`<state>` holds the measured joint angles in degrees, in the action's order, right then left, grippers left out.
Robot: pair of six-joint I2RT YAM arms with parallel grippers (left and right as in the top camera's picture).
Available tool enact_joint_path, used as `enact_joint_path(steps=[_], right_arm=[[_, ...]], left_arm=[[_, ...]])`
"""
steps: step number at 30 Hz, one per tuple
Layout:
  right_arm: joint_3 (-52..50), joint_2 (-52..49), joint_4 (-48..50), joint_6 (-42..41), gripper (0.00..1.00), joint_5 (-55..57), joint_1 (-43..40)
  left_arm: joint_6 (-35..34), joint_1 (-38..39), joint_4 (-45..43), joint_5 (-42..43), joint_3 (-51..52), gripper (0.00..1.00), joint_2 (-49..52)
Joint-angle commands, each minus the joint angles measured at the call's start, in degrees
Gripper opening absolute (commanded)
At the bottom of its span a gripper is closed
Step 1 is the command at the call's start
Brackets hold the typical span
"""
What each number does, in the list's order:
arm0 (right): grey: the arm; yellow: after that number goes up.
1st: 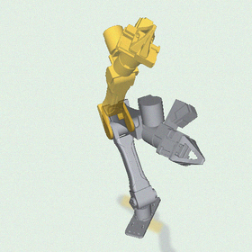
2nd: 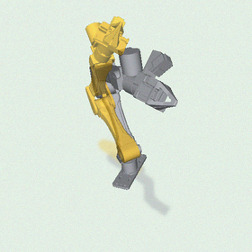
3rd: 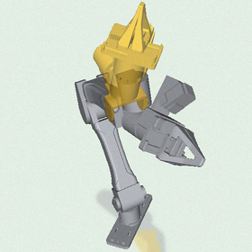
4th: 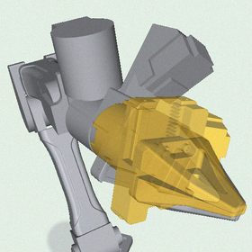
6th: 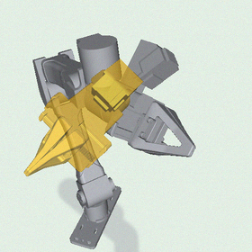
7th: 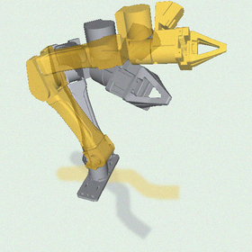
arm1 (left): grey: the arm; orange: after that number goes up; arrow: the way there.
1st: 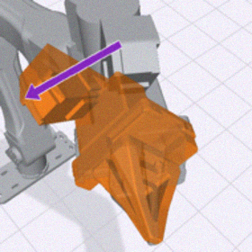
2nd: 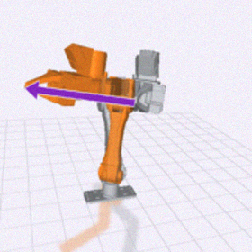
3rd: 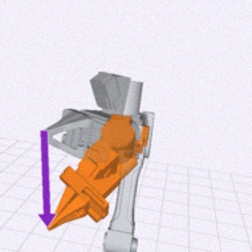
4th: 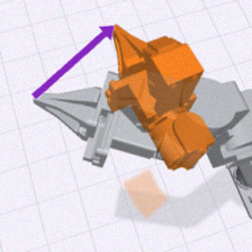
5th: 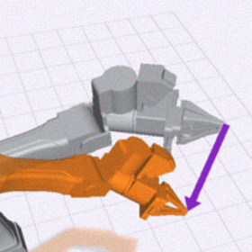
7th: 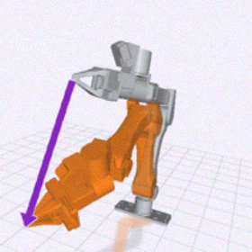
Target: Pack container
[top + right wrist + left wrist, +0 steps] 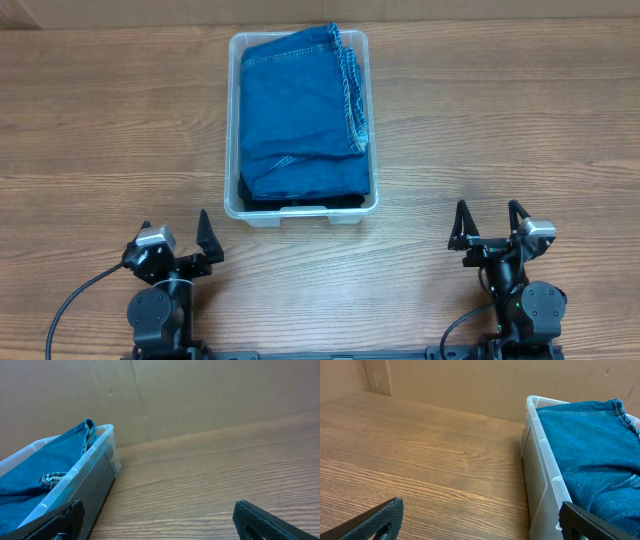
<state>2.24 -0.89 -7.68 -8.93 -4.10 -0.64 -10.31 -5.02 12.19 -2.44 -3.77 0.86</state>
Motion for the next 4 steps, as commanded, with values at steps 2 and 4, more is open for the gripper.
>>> enact_joint_path(steps=[2, 4], right_arm=[[-0.5, 0.7, 0.4, 0.4, 1.0, 0.1, 0.3], [-0.5, 0.7, 0.4, 0.4, 1.0, 0.1, 0.3]], left_arm=[[1.1, -0.6, -0.1, -0.7, 0.2, 1.0, -0.6], [1.1, -0.6, -0.1, -0.7, 0.1, 1.0, -0.6]])
